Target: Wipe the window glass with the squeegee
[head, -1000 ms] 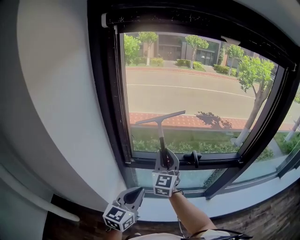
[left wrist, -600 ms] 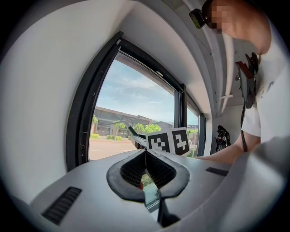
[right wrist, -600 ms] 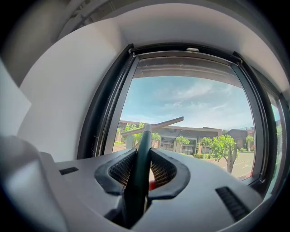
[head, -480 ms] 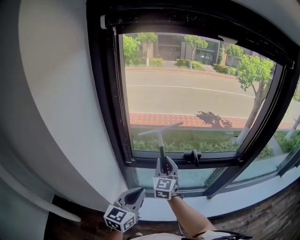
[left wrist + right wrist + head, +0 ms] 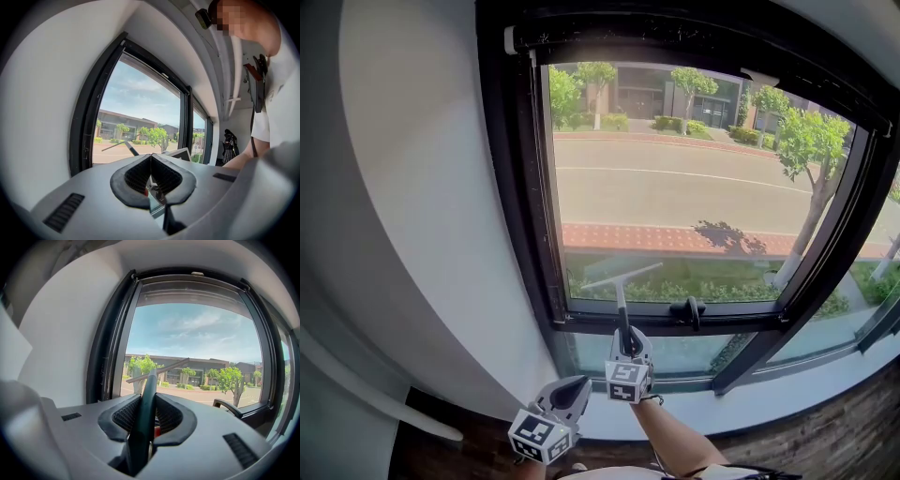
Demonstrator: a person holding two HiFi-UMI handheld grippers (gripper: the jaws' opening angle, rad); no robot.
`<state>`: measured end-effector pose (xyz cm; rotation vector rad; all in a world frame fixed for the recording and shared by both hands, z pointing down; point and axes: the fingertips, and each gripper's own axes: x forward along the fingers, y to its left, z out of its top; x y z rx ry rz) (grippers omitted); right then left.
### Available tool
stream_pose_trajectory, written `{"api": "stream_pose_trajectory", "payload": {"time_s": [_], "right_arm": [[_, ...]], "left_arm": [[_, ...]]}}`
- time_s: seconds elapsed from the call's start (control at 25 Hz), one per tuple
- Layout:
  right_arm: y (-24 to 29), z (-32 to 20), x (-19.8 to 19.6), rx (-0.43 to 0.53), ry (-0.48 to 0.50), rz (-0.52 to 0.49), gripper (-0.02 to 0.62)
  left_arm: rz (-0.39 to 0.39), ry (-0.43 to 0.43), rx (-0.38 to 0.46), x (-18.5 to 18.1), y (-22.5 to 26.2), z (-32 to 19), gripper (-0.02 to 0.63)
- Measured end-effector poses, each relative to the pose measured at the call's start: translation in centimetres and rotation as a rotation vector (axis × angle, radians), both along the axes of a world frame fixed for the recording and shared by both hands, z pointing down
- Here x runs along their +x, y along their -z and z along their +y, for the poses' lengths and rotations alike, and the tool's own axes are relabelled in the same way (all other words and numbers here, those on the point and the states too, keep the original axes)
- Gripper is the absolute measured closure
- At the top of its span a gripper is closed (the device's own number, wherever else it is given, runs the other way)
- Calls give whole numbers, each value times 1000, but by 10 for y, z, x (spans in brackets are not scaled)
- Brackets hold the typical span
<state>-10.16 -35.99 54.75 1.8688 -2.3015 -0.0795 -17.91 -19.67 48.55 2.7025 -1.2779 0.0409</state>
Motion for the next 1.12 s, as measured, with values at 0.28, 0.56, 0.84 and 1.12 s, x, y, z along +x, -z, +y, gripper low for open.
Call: {"api": "stream_pose_trajectory", "payload": {"time_s": [0.28,0.56,0.84,1.12], "right_arm": [[-42,2,-1,-90,-10,-1,497],[-57,1,-3,-122,-6,-49,496],[-59,5,-4,-172,-10,-133,496],[-57,6,-3,-219,-1,-263,495]], "left_arm": [[-4,7,0,-4,-1,4,588],[-10,7,-5,-6,-3,8,588],[-14,2,-6,-6,-3,8,588],[-8,-6,-10,-2,-4,6,588]]}}
